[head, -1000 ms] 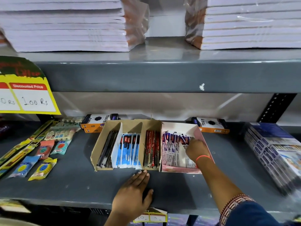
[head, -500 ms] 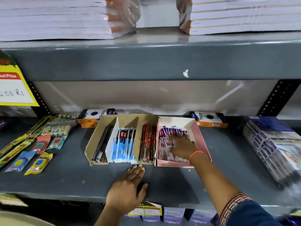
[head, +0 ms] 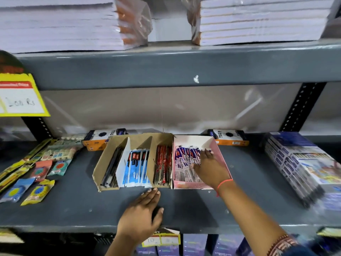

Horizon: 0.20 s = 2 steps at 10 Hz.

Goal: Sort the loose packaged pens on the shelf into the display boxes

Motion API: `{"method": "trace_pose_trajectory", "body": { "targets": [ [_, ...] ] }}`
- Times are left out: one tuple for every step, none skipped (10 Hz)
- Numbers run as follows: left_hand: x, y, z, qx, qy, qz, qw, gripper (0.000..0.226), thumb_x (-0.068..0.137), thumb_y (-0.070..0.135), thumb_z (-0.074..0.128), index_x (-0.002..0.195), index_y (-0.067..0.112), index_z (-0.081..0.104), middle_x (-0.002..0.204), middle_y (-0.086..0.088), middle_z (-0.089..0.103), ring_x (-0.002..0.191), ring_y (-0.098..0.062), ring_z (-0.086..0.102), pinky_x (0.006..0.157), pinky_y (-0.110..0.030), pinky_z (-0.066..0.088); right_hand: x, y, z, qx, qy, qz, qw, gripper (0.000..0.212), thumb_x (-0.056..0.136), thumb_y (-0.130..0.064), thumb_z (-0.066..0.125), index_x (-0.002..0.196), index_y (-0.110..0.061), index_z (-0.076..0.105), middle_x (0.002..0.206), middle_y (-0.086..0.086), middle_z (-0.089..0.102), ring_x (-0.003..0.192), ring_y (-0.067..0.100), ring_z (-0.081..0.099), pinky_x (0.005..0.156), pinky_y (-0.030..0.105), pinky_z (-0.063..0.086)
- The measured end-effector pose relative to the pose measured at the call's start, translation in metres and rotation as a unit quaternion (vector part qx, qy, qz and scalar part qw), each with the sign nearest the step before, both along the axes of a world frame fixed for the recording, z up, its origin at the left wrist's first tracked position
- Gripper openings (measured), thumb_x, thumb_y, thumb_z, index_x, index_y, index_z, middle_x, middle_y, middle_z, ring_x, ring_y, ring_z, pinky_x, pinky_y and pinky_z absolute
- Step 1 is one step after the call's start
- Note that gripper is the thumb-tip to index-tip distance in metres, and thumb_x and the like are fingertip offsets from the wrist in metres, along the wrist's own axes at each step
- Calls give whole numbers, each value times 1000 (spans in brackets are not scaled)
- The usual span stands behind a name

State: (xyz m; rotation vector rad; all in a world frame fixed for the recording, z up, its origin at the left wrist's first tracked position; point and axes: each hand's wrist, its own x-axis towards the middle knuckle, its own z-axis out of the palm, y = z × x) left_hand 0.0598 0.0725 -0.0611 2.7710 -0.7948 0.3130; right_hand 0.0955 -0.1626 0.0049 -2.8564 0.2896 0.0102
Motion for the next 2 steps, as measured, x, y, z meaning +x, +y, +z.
{"method": "trace_pose_trajectory", "body": {
  "targets": [
    [1,-1,0,1,32,0,999,51,94,42,42,138,14,41,146,3,34,134,-12,32,107,-23,27,-37,12,3,14,-67,-34,997,66,95,-42,37,149,-9,18,159,7,20,146,21,22,113,34,30],
    [-9,-1,4,76,94,2,993,59,99,46,20,147,14,11,156,0,8,141,-13,3,113,-26,4,-77,25,2,5,-54,-15,998,64,95,-39,35,150,-11,17,159,6,17,146,22,22,112,35,31]
  ]
}}
